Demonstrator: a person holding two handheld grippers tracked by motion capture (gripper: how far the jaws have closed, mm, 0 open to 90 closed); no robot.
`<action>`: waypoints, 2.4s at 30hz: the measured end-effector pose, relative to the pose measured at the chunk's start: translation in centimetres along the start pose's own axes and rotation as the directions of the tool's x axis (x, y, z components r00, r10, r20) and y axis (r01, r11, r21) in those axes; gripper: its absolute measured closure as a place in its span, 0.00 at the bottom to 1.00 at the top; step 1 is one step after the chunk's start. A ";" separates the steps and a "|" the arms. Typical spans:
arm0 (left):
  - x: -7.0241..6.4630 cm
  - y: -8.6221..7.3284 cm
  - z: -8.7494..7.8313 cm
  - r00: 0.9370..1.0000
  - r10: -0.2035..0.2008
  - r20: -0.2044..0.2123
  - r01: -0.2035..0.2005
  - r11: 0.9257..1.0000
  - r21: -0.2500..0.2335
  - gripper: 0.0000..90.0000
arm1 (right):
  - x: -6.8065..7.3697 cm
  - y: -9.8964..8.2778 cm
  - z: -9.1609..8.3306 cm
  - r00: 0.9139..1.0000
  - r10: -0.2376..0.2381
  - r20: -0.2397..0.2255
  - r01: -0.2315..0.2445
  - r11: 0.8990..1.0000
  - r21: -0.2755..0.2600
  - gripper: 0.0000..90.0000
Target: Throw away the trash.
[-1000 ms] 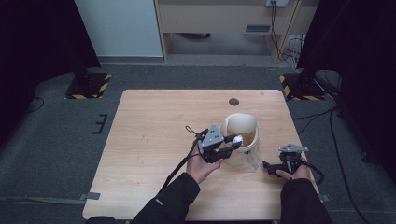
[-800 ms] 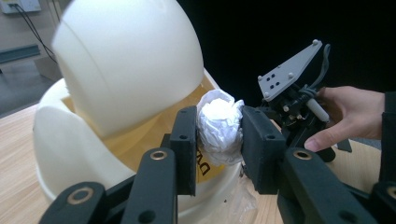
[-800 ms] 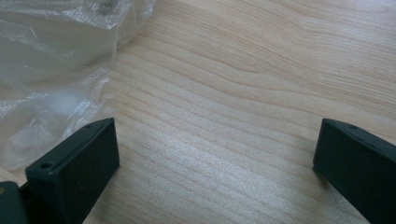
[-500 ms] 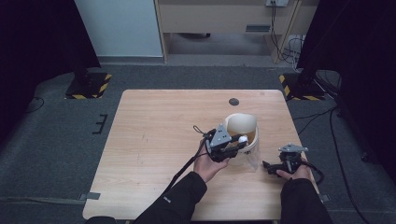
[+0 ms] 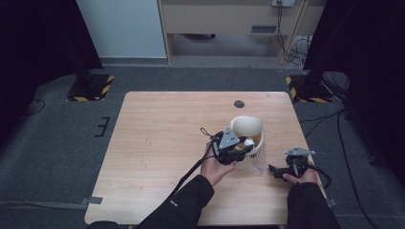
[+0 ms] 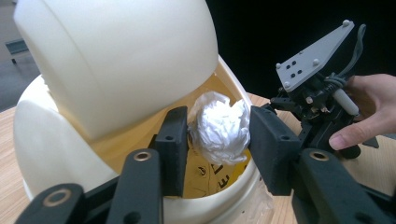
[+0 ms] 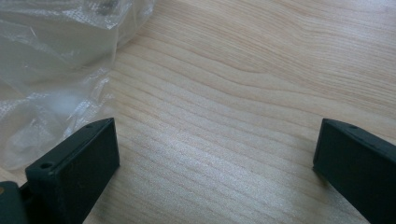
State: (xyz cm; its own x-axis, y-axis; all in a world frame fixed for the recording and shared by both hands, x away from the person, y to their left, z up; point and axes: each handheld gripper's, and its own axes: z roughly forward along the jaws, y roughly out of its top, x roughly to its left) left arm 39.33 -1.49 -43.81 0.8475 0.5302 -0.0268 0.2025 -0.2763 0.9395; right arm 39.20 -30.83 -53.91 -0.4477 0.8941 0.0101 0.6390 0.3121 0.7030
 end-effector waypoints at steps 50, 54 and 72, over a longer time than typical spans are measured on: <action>5.9 -11.4 -16.4 0.988 -0.076 -0.135 0.106 0.966 0.234 0.20 | 0.0 0.0 0.0 1.000 -0.007 -0.001 0.007 1.000 -0.002 0.01; 7.2 -13.0 -17.8 0.976 -0.109 -0.187 0.156 0.952 0.263 0.18 | 0.0 0.0 0.0 1.000 -0.006 -0.001 0.006 1.000 -0.002 0.01; 11.9 -16.5 -21.8 0.904 -0.109 -0.413 0.283 0.876 0.390 0.11 | 0.0 0.0 0.0 1.000 -0.005 -0.001 0.005 1.000 -0.003 0.01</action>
State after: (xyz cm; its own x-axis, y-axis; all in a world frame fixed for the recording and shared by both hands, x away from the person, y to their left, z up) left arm 35.38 26.82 -52.22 0.5420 0.8403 0.0145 0.6087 -0.4044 0.6826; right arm 39.20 -30.81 -53.93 -0.4516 0.8922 0.0073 0.6349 0.3156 0.7052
